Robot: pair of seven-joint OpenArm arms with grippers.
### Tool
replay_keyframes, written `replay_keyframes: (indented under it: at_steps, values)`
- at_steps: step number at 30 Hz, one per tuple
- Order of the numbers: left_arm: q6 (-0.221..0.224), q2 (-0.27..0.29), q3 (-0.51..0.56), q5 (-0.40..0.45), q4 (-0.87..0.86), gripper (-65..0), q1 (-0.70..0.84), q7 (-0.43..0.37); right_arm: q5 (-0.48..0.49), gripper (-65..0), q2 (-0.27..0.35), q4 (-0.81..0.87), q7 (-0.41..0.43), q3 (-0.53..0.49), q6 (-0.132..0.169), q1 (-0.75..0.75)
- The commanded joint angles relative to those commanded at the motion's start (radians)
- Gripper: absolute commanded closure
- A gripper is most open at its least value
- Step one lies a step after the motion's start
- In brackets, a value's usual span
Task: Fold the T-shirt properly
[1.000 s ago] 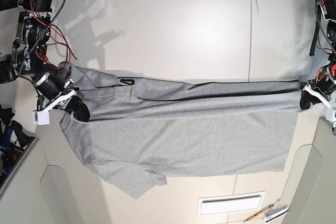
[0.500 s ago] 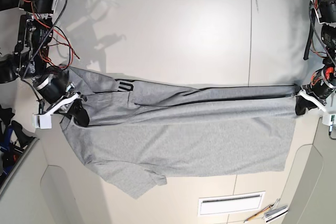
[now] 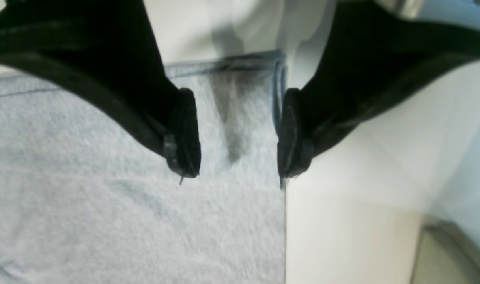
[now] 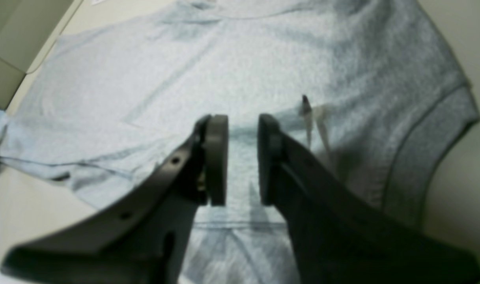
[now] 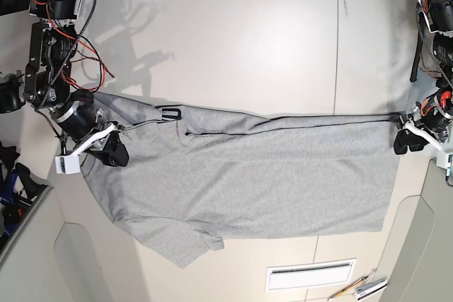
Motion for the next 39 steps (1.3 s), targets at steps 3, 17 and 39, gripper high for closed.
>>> replay_keyframes:
  at_steps: [3,17,39]
  values:
    - [0.0,0.0,-0.051,-0.055,0.0,-35.3,0.001,0.091,0.109,-14.2,0.0,0.004,-0.14,0.112,0.001,-0.005]
    - [0.0,-0.003,-0.164,-0.327,0.0,-42.3,0.061,0.248,0.317,-27.6,0.056,0.005,-0.297,0.454,0.008,-0.16]
    - [0.0,0.105,-0.265,-0.257,0.0,-48.1,0.166,0.201,0.317,-38.9,-0.003,0.0,-0.279,0.446,0.01,-0.235]
